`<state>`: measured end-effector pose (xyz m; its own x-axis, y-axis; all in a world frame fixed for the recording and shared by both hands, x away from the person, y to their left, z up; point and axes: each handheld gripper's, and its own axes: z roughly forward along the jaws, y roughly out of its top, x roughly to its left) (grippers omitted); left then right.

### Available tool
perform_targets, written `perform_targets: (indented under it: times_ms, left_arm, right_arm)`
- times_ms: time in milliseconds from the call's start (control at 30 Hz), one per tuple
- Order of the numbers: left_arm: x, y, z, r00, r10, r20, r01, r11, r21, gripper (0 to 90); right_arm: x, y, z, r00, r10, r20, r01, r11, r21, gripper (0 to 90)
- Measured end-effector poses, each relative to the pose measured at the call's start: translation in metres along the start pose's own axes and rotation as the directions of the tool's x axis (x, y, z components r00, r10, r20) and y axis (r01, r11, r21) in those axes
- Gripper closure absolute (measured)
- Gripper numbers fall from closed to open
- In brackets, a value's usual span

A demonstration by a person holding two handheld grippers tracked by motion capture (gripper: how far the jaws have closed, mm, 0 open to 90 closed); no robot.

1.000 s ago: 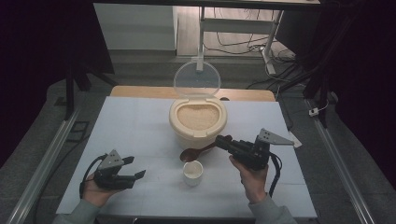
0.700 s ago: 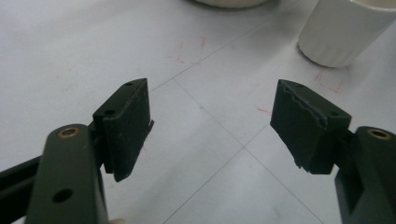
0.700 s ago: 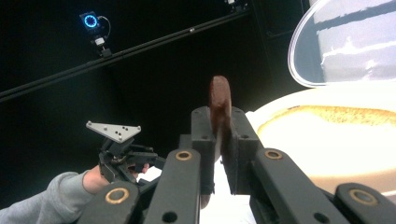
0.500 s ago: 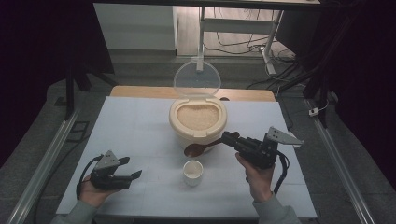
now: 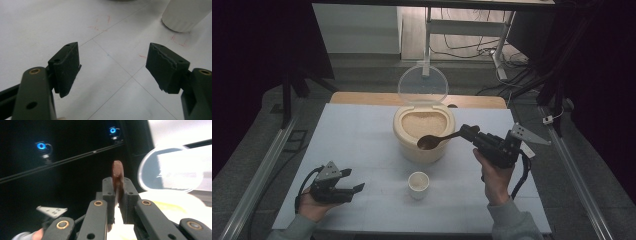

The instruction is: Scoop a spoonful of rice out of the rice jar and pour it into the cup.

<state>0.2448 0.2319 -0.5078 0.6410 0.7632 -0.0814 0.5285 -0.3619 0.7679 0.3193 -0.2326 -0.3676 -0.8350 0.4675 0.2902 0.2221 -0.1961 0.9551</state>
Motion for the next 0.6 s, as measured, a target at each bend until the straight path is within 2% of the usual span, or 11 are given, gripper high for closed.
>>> perform_targets:
  times_ms: [67,200,267,400,433,467,500,533,600]
  left_arm:
    - [0.0,0.0,0.0,1.0,0.0,0.001,0.0,1.0,0.0,26.5]
    - [0.0,0.0,0.001,1.0,0.0,0.004,0.0,1.0,0.005,26.2]
    - [0.0,0.0,0.001,1.0,0.0,0.004,0.0,1.0,0.005,26.3]
    - [0.0,0.0,0.001,1.0,0.001,0.006,-0.001,1.0,0.006,26.2]
    - [0.001,0.0,0.001,1.0,0.001,0.006,-0.002,1.0,0.007,26.2]
    - [0.001,0.0,0.001,1.0,0.004,0.007,-0.004,1.0,0.009,26.2]
    - [0.001,0.0,0.002,1.0,0.004,0.007,-0.004,0.9999,0.009,26.2]
    - [0.001,0.0,0.002,1.0,0.004,0.007,-0.004,0.9999,0.01,26.2]
    - [0.001,0.0,0.002,1.0,0.004,0.008,-0.004,0.9999,0.014,26.2]
  right_arm:
    - [-0.003,0.003,0.001,0.9999,-0.002,0.013,0.002,1.0,-0.003,83.6]
    - [-0.016,0.015,0.008,0.9966,-0.012,0.081,0.013,1.0,-0.015,83.6]
    - [-0.019,0.017,0.009,0.9954,-0.016,0.094,0.017,1.0,-0.017,83.6]
    - [-0.027,0.023,0.02,0.9826,-0.06,0.176,0.057,0.998,0.021,83.6]
    - [-0.027,0.023,0.02,0.9826,-0.06,0.176,0.057,0.998,0.021,83.6]
    - [-0.027,0.024,0.023,0.9786,-0.077,0.191,0.072,0.997,0.034,83.6]
    - [-0.028,0.025,0.029,0.9662,-0.122,0.227,0.11,0.992,0.065,83.6]
    - [-0.028,0.025,0.029,0.9662,-0.122,0.227,0.11,0.992,0.065,83.6]
    - [-0.03,0.025,0.034,0.9597,-0.139,0.244,0.122,0.989,0.083,83.6]
